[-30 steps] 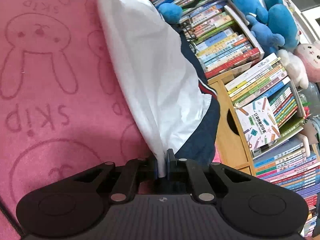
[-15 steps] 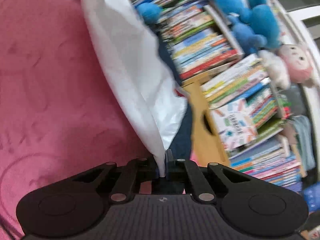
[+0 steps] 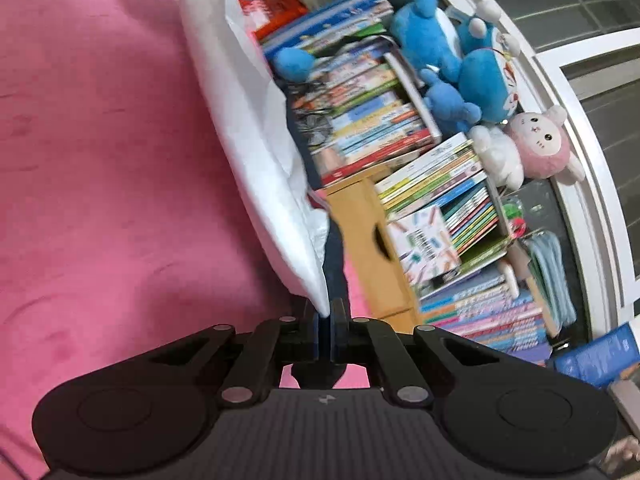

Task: Fold clothes
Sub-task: 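Hold the jacket up with both grippers and flip it over, then lay the jacket flat on the mat and open both grippers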

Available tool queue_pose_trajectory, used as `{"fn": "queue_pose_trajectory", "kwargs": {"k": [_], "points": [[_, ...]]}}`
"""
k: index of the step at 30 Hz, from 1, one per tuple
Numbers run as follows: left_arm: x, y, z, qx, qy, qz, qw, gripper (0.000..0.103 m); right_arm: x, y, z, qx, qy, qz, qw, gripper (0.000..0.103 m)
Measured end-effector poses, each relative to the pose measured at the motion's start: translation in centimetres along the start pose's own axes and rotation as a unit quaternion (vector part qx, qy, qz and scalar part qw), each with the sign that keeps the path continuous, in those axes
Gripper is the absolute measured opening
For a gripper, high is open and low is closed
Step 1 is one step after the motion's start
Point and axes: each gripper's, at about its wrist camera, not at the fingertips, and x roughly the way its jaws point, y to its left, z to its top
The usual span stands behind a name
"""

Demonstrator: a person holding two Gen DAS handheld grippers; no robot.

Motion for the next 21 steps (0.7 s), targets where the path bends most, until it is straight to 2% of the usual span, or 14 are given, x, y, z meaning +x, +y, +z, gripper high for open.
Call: {"fn": "queue_pose_trajectory", "kwargs": {"k": [1,2,3,4,5,9,13,15,16,18,21], "points": [[-0.5,-0.8,-1.0,0.016,0.007,0.003,0.9998,0.037,-0.9,0.8,-0.6,-0.001,0.003,0.010,1.000,0.006],[-0.8,-1.3,-2.1,0.027,0.016,0.013,0.9994,0.062,-1.3,1.4,-1.2,0.001,0.008,0.020,1.000,0.006],[-0.8,-1.2,-2.9,0.017,0.028,0.016,0.9993,0.083,-1.5,2.0,-1.8,0.005,0.015,0.031,0.999,0.006],[-0.7,-1.1,-3.7,0.007,0.040,0.020,0.9990,0.084,-1.6,2.4,-2.3,0.013,0.022,0.043,0.999,0.007],[-0.7,-1.0,-4.5,-0.003,0.052,0.024,0.9984,0.078,-1.6,2.7,-2.7,0.023,0.029,0.057,0.998,0.007],[-1.0,0.1,-6.3,-0.041,0.085,0.034,0.9950,0.079,-1.7,3.4,-3.8,0.054,0.059,0.092,0.993,0.012],[-1.4,1.5,-6.7,-0.021,0.093,0.069,0.9930,0.083,-3.1,2.2,-6.7,0.127,0.075,0.117,0.982,0.017],[-1.6,2.8,-7.1,-0.026,0.099,0.090,0.9906,0.084,-4.0,0.8,-8.0,0.177,0.081,0.119,0.974,0.027],[-1.7,3.7,-7.3,-0.034,0.105,0.098,0.9891,0.084,-4.5,0.0,-8.6,0.203,0.082,0.119,0.968,0.036],[-1.6,5.7,-7.3,-0.064,0.114,0.107,0.9856,0.084,-5.0,-1.8,-8.6,0.257,0.062,0.106,0.959,0.046],[-2.0,8.1,-5.1,-0.169,0.093,0.051,0.9800,0.084,-3.5,-4.4,-5.9,0.346,0.004,0.115,0.931,0.049]]}}
